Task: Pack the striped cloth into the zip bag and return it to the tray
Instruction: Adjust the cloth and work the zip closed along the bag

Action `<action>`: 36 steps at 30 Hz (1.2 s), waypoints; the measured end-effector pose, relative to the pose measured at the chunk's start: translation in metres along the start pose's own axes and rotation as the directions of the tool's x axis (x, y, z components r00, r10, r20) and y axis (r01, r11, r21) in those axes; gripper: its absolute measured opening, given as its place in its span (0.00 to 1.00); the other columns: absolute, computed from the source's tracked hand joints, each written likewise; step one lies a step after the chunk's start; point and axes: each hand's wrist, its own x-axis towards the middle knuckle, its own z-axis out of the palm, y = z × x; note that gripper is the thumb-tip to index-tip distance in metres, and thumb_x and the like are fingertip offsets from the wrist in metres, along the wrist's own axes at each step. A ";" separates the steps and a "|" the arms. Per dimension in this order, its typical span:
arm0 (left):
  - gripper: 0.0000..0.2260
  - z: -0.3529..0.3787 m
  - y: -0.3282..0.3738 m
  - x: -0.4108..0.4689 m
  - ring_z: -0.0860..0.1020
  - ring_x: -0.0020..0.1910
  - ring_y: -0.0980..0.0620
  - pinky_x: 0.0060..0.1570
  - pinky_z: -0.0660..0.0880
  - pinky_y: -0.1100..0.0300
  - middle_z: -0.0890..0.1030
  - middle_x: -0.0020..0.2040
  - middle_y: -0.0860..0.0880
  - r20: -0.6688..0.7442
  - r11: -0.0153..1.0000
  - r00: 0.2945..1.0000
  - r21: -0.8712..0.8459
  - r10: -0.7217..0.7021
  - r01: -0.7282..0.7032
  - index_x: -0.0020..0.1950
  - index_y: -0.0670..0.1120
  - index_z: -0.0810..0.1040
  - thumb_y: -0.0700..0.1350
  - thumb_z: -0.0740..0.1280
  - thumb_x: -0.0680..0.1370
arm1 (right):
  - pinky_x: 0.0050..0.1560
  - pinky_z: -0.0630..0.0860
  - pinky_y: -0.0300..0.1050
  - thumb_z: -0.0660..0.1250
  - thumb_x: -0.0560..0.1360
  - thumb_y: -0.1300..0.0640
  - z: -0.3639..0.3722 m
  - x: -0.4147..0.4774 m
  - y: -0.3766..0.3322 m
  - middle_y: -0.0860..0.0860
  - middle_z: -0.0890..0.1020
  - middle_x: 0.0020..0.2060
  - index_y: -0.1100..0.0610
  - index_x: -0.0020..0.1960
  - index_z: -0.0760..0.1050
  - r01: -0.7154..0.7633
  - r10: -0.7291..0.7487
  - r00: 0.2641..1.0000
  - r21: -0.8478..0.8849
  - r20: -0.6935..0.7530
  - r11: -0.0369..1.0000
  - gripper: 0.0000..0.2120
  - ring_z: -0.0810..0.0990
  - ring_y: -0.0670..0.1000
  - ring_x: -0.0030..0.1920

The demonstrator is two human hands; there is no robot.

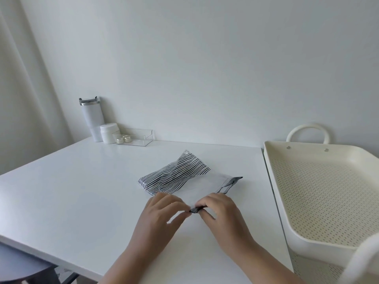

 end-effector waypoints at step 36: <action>0.09 -0.001 0.013 0.000 0.73 0.42 0.55 0.42 0.70 0.61 0.78 0.38 0.57 0.048 0.992 0.991 -0.031 -0.122 0.123 0.41 0.49 0.76 0.34 0.69 0.72 | 0.51 0.66 0.41 0.72 0.72 0.57 -0.008 0.003 0.017 0.41 0.80 0.39 0.48 0.42 0.77 -0.100 0.096 0.995 -0.178 -0.029 0.979 0.06 0.75 0.47 0.47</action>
